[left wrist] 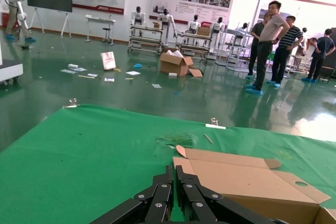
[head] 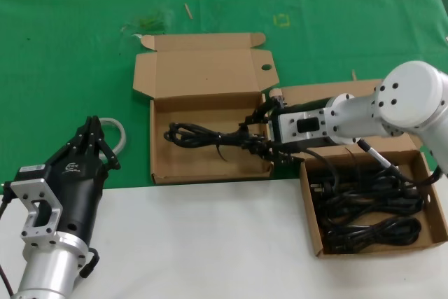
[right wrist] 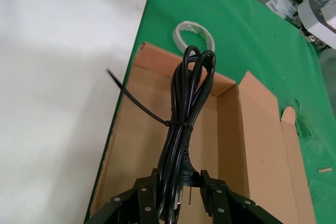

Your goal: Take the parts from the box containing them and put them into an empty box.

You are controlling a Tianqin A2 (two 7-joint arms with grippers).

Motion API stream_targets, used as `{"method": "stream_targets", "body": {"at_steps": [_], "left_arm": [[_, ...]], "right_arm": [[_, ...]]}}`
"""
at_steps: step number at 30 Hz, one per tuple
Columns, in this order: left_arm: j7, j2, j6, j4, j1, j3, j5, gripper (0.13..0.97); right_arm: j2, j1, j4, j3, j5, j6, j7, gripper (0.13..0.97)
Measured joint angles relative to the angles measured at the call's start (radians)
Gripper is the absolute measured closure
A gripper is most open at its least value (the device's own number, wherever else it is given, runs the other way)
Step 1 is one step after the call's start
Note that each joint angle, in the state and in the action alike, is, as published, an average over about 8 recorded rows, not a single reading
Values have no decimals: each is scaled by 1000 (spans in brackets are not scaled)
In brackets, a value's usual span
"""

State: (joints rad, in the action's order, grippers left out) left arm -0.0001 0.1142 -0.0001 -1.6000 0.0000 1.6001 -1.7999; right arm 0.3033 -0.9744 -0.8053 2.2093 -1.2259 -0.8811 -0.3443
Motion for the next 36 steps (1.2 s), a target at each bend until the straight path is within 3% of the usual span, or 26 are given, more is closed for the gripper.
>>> {"method": "stream_targets", "body": {"at_steps": [9, 21, 30, 36], "left_arm": [[0, 0, 0, 0, 0, 0, 0, 941], [0, 0, 0, 0, 0, 0, 0, 941], [0, 0, 0, 0, 0, 0, 0, 941], [0, 0, 0, 0, 0, 0, 0, 941]], "right_arm": [[-34, -7, 98, 5, -11, 41, -86, 793], [-56, -12, 136, 12, -7, 71, -110, 793], [-74, -27, 173, 7, -12, 92, -130, 767], [-81, -34, 182, 5, -16, 99, -135, 699]]}}
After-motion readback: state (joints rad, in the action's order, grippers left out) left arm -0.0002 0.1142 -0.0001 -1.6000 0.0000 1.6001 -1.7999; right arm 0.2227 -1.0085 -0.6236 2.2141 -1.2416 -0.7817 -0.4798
